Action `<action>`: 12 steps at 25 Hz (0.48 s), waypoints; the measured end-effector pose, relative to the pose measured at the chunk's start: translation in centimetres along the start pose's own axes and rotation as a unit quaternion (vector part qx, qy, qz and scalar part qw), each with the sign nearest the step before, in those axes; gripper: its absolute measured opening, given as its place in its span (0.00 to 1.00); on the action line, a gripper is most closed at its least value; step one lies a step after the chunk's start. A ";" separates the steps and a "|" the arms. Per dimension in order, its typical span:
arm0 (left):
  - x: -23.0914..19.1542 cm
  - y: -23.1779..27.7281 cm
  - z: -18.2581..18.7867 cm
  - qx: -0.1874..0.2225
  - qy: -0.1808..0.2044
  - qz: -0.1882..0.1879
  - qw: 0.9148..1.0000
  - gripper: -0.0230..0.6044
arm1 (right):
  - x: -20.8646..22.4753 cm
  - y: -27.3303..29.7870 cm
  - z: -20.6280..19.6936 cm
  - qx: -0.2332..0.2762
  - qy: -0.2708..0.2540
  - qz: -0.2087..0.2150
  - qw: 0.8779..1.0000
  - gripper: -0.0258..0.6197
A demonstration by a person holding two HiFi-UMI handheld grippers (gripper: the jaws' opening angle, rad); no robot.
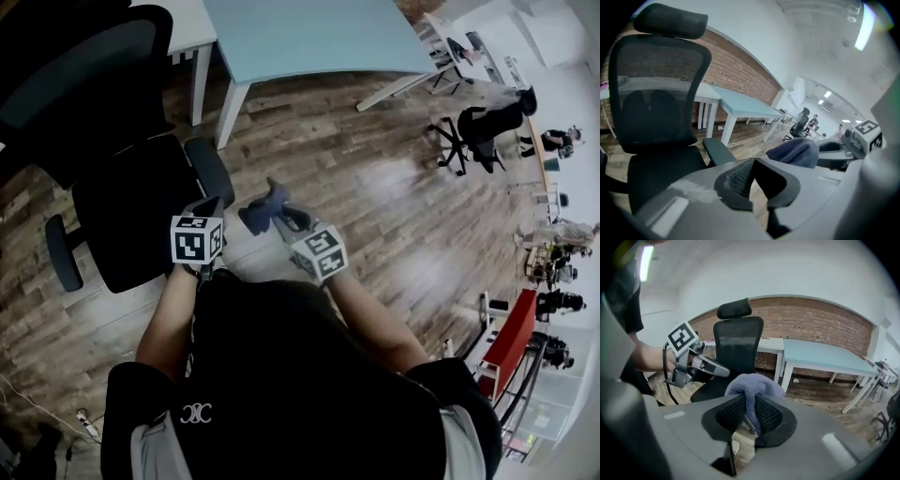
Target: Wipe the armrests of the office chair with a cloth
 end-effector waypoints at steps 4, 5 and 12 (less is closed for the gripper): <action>-2.4 -1.8 0.2 0.020 -0.032 0.035 0.999 0.05 | -0.3 3.5 -1.0 -0.029 -0.011 0.040 0.999 0.15; -3.0 -2.5 -0.1 0.021 -0.039 0.046 0.998 0.05 | -0.6 4.4 -1.4 -0.035 -0.012 0.051 0.998 0.15; -5.9 -4.7 -1.0 0.023 -0.072 0.110 0.991 0.05 | 0.7 9.9 -3.9 -0.087 -0.001 0.088 0.992 0.15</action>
Point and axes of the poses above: the fingertips, and each gripper's own axes: y forward along the fingers, x to its right, z out of its top, the point moved 6 cm from there along -y, backward along the fingers, and after that the axes turned 13 degrees about x, right-handed, at the moved point
